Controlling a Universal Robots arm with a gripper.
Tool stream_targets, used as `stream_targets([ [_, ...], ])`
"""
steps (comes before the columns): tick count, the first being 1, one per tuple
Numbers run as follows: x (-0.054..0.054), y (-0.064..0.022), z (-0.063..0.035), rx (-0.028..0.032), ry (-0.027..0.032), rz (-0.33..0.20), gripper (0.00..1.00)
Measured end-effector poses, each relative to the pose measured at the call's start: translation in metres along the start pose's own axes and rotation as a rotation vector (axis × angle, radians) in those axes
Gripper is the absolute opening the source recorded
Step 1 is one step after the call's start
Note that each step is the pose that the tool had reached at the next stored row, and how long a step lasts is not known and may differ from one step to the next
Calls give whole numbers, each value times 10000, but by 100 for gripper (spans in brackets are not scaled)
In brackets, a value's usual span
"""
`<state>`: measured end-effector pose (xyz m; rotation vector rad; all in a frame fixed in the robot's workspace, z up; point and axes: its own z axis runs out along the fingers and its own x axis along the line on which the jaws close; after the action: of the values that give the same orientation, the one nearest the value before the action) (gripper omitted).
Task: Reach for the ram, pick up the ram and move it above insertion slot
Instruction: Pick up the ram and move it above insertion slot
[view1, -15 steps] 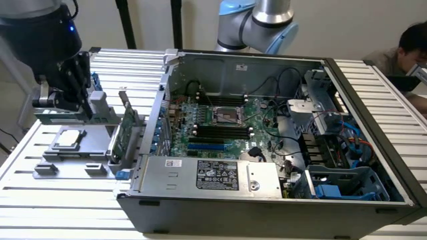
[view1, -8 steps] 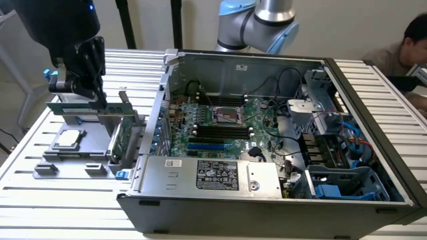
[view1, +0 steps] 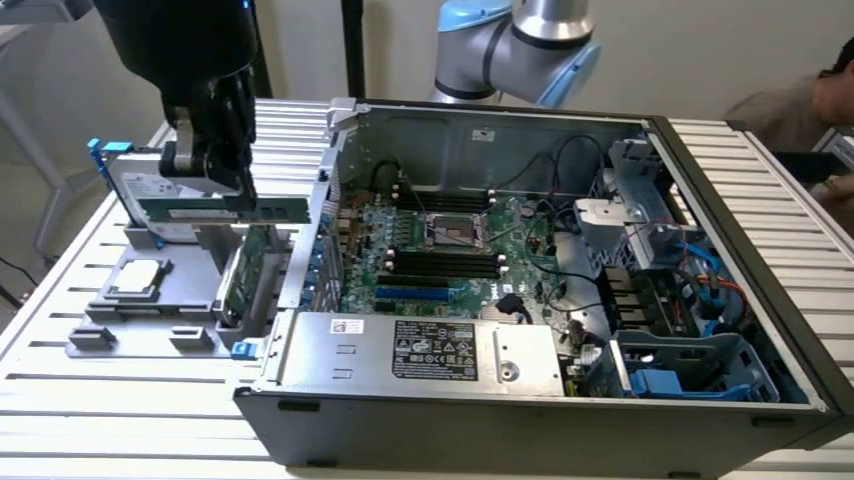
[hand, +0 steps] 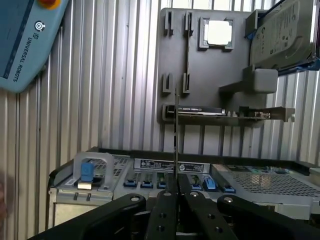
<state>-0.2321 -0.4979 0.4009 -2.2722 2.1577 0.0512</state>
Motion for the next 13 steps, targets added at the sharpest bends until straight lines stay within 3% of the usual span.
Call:
stream_targets([
  [6,8,-273,-5,4,-86,0,13],
  [13,6,-590,-9,2,-111,-2,13],
])
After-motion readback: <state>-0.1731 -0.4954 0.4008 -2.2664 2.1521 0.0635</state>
